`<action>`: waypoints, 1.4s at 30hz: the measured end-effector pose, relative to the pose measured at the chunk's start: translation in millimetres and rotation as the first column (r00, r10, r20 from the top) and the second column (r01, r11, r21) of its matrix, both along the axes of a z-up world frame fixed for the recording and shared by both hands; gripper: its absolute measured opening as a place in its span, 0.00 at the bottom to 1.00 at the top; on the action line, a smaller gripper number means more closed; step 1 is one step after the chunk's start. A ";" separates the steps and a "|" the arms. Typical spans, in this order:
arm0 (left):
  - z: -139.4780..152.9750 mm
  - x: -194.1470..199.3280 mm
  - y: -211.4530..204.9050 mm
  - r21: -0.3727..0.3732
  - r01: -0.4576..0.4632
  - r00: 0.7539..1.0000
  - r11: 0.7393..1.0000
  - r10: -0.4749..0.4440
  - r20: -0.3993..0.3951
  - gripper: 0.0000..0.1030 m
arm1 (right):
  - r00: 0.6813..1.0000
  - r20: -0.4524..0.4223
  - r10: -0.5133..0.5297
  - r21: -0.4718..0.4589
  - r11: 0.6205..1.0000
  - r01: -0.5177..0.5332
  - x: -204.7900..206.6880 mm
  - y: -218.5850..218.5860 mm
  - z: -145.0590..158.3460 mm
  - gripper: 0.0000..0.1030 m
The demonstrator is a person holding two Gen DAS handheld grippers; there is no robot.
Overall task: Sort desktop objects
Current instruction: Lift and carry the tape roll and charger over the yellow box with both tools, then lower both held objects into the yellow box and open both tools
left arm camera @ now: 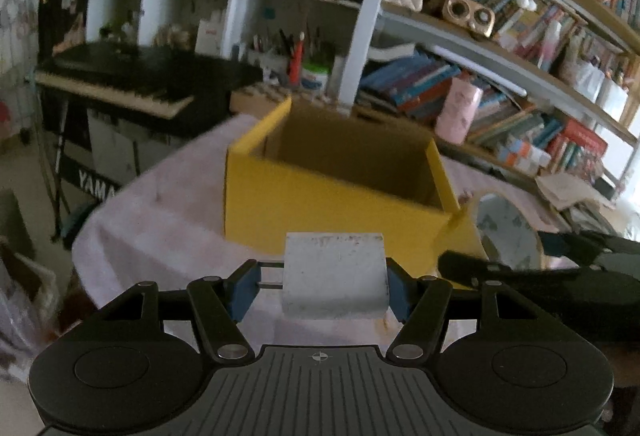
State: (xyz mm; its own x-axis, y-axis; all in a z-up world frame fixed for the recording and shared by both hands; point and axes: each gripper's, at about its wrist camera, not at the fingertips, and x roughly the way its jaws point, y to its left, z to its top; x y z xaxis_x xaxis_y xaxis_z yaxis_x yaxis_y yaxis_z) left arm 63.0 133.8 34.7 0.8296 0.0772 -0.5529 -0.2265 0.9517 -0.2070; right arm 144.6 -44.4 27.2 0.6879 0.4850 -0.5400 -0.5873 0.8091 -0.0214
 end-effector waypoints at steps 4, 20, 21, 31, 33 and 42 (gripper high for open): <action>15.1 27.9 7.4 0.037 -0.004 0.999 0.999 0.003 0.039 0.64 | 0.999 0.026 0.020 0.019 1.000 -0.021 25.8 4.3 10.1 0.85; 42.5 157.7 15.7 0.083 0.096 0.994 0.992 -0.100 0.041 0.64 | 0.968 0.145 0.204 -0.116 0.975 -0.188 144.2 34.8 21.3 0.85; 41.9 169.0 18.0 0.080 0.100 0.994 0.992 -0.103 0.029 0.64 | 0.964 0.150 0.218 -0.133 0.971 -0.199 152.3 39.2 19.7 0.85; 11.4 257.7 20.9 0.088 0.177 0.972 0.980 -0.160 -0.171 0.64 | 0.880 0.023 0.474 -0.421 0.803 -0.422 214.0 84.2 -17.8 0.85; 4.2 269.1 16.1 0.107 0.217 0.958 0.970 -0.190 -0.214 0.64 | 0.866 -0.029 0.499 -0.443 0.770 -0.459 223.2 89.9 -26.2 0.85; -30.9 303.8 17.1 0.048 0.256 0.898 0.965 -0.219 -0.381 0.64 | 0.801 -0.174 0.573 -0.558 0.612 -0.560 250.8 103.2 -58.5 0.85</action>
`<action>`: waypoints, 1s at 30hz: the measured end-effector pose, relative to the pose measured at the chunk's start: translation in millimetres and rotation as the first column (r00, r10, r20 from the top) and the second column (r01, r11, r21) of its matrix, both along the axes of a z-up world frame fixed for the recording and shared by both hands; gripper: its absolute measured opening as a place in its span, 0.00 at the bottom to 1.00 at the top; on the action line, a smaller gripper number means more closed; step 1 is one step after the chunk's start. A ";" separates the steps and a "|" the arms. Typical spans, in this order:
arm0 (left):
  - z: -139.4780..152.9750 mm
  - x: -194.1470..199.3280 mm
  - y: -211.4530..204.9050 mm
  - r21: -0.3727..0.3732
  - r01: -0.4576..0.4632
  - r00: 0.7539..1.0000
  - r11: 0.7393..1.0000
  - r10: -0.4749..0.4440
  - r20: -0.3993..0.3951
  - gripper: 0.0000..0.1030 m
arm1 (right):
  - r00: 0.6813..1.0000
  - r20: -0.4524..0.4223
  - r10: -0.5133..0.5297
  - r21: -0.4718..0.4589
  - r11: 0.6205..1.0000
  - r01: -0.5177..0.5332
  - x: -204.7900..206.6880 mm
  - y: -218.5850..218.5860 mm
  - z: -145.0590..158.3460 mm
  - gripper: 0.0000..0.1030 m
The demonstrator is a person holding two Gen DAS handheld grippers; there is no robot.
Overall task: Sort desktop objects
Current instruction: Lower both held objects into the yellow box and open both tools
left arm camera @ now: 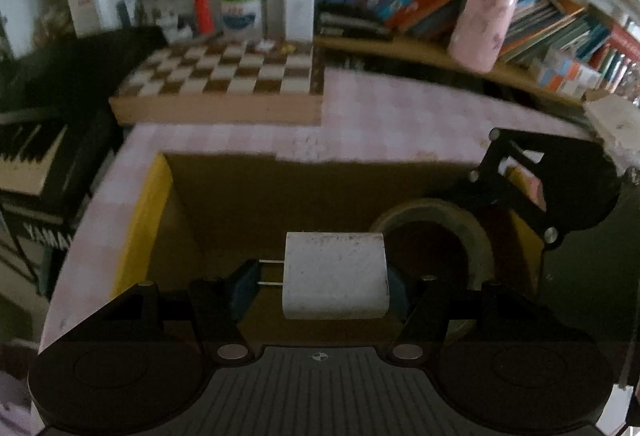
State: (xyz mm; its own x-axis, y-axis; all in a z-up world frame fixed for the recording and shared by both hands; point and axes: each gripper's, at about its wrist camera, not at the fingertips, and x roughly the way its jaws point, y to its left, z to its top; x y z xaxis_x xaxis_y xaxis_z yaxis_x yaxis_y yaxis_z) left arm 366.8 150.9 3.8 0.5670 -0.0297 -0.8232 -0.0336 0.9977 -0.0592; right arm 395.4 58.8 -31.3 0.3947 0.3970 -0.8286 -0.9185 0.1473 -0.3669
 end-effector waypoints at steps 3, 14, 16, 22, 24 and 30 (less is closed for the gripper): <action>-8.4 2.9 2.1 0.017 -0.001 0.999 1.000 0.001 -0.033 0.64 | 0.999 -0.026 0.023 -0.027 0.999 -0.023 2.2 2.8 -2.2 0.85; -7.0 2.8 4.2 0.041 -0.028 0.999 0.999 0.028 -0.019 0.67 | 0.998 -0.064 0.029 -0.028 0.999 -0.031 6.0 4.6 -1.4 0.86; -5.1 1.8 4.3 0.038 -0.029 1.000 0.999 0.029 -0.009 0.72 | 0.998 -0.068 0.016 -0.016 1.000 -0.017 6.3 3.1 -0.1 0.86; 4.5 -5.5 2.7 0.032 -0.027 0.999 0.999 0.025 0.047 0.76 | 0.998 -0.045 -0.035 0.061 0.997 0.038 -0.5 -9.1 9.8 0.87; 8.3 -9.0 2.1 0.033 -0.027 0.997 0.999 0.025 0.067 0.77 | 0.999 -0.022 -0.046 0.094 0.994 0.048 -6.3 -16.3 17.5 0.87; 27.9 -31.5 -0.4 0.043 -0.026 0.990 0.999 0.020 0.136 0.78 | 0.994 0.014 -0.110 0.201 0.974 0.105 -21.4 -39.5 43.0 0.86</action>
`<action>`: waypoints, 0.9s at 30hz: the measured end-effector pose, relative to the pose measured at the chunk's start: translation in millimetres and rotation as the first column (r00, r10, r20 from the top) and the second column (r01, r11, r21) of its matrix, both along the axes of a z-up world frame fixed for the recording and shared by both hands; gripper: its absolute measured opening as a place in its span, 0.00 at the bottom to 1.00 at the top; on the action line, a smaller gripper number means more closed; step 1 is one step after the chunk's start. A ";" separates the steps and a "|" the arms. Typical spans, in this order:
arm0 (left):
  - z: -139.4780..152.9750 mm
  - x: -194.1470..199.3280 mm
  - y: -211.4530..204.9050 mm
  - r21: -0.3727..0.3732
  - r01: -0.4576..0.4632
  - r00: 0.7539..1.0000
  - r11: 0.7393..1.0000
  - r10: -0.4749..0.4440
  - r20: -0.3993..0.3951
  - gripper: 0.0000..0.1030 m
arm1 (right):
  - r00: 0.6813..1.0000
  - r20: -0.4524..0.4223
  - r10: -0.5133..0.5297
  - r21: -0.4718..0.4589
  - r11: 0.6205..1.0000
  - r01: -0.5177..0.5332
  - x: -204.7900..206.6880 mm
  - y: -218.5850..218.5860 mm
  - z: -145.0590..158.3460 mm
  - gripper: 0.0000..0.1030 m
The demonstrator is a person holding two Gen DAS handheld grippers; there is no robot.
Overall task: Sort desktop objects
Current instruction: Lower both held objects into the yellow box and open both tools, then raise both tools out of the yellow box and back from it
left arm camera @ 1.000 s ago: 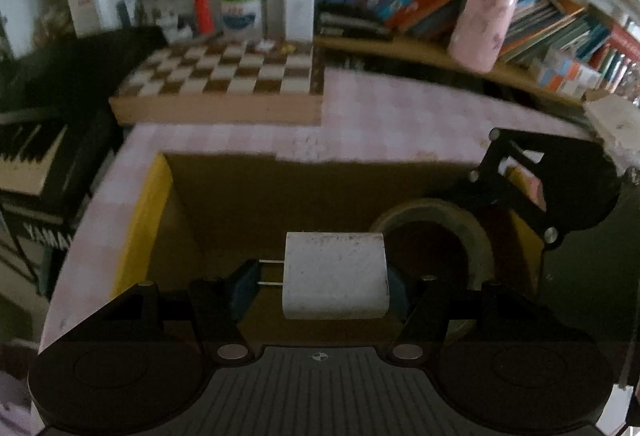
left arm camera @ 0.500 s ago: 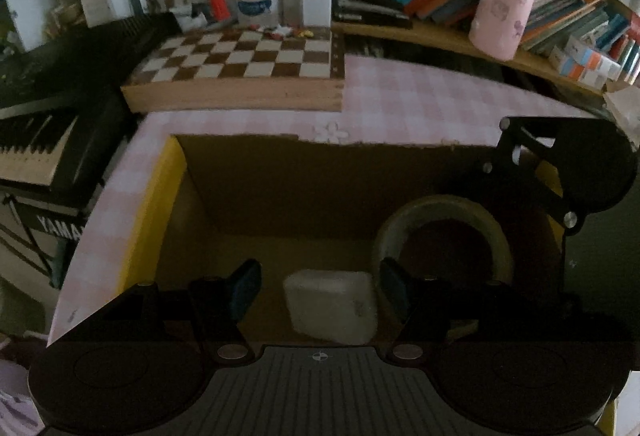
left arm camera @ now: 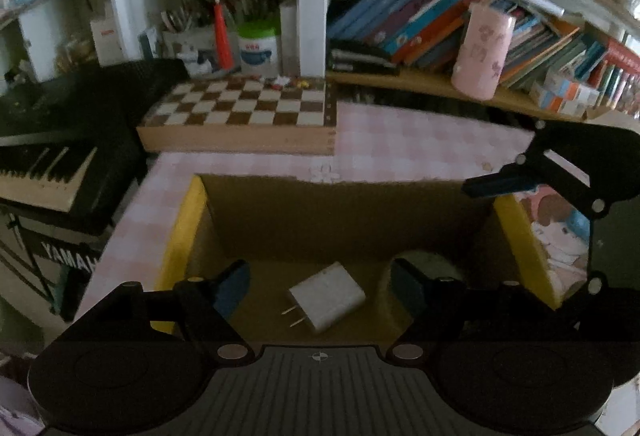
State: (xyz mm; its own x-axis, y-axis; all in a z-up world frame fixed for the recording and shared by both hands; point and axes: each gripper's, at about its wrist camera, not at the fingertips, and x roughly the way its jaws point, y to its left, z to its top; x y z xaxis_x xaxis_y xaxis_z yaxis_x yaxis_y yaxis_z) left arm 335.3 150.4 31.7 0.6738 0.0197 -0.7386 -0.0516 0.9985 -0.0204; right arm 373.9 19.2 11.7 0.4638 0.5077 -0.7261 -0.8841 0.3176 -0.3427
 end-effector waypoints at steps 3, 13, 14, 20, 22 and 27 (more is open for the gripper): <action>14.2 -15.3 -1.1 -0.012 0.008 0.999 1.000 -0.007 0.048 0.79 | 0.998 -0.009 -0.064 0.063 0.996 0.065 -4.0 -10.9 14.2 0.86; 53.7 -75.7 -9.2 0.033 0.024 0.976 0.999 -0.030 0.214 0.84 | 0.958 -0.015 -0.287 0.267 0.922 0.280 -37.1 -61.3 58.5 0.86; 56.2 -81.5 -9.0 0.032 0.018 0.973 0.999 -0.025 0.228 0.84 | 0.950 -0.013 -0.311 0.284 0.910 0.302 -41.2 -66.2 60.6 0.86; 66.4 -120.7 -9.6 0.072 -0.020 0.947 0.997 -0.004 0.321 0.90 | 0.873 -0.026 -0.488 0.428 0.784 0.451 -72.0 -100.0 73.2 0.87; 67.9 -135.4 -9.9 0.076 -0.035 0.937 0.996 0.007 0.349 0.90 | 0.845 -0.042 -0.532 0.464 0.739 0.488 -85.5 -109.1 76.5 0.87; 66.0 -166.8 -10.9 0.056 -0.040 0.928 0.998 0.016 0.373 0.91 | 0.792 -0.064 -0.607 0.512 0.661 0.548 -124.3 -122.4 77.6 0.86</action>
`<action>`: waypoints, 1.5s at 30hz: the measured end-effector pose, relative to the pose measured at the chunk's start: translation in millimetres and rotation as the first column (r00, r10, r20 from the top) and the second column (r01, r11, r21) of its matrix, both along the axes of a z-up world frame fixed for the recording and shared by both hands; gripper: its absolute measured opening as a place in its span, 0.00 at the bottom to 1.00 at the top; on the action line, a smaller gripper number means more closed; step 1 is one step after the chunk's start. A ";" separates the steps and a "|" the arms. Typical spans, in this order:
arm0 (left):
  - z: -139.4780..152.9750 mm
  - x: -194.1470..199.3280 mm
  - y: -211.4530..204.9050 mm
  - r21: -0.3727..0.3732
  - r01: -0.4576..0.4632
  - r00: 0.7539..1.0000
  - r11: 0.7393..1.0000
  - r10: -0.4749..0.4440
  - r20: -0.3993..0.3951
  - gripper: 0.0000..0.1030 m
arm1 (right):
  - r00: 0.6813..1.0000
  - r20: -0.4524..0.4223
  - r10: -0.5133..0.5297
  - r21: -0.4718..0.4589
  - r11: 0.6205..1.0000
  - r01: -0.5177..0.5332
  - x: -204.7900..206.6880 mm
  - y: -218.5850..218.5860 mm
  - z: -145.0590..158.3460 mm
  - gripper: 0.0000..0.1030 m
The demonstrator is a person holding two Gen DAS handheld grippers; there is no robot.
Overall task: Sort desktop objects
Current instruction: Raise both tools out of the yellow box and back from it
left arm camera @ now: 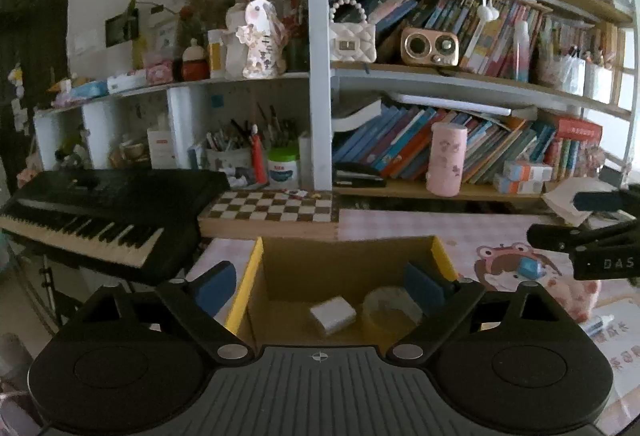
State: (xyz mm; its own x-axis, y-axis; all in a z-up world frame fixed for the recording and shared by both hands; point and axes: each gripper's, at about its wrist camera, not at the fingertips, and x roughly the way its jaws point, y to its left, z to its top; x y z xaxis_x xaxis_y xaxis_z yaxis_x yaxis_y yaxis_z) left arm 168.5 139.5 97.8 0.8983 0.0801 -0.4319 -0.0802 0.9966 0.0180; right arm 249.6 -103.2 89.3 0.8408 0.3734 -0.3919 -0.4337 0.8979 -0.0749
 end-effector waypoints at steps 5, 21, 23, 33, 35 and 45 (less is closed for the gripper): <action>-6.9 -32.1 0.0 -0.021 -0.032 0.999 0.999 0.033 0.030 0.91 | 0.996 0.015 -0.087 0.030 0.996 0.087 -42.3 -7.2 -9.0 0.87; -22.9 -116.6 4.7 -0.129 -0.169 0.983 0.977 0.177 0.056 0.92 | 0.959 -0.040 -0.281 0.119 0.951 0.284 -146.1 -26.1 -44.5 0.87; -28.0 -124.2 2.7 -0.134 -0.173 0.982 0.976 0.180 0.047 0.92 | 0.957 -0.058 -0.286 0.103 0.951 0.290 -153.8 -26.8 -50.3 0.87; -56.2 -149.1 -14.4 -0.160 -0.172 0.985 0.972 0.170 -0.025 0.92 | 0.947 -0.145 -0.287 0.036 0.955 0.295 -192.3 -29.7 -80.2 0.87; -61.7 -153.7 -18.4 -0.164 -0.177 0.984 0.970 0.173 -0.039 0.92 | 0.949 -0.157 -0.272 0.016 0.961 0.278 -198.5 -29.2 -85.1 0.87; -79.8 -156.4 -48.7 -0.140 -0.099 0.990 0.985 0.083 -0.114 0.92 | 0.948 -0.238 -0.211 -0.033 0.977 0.210 -210.3 -28.0 -98.2 0.88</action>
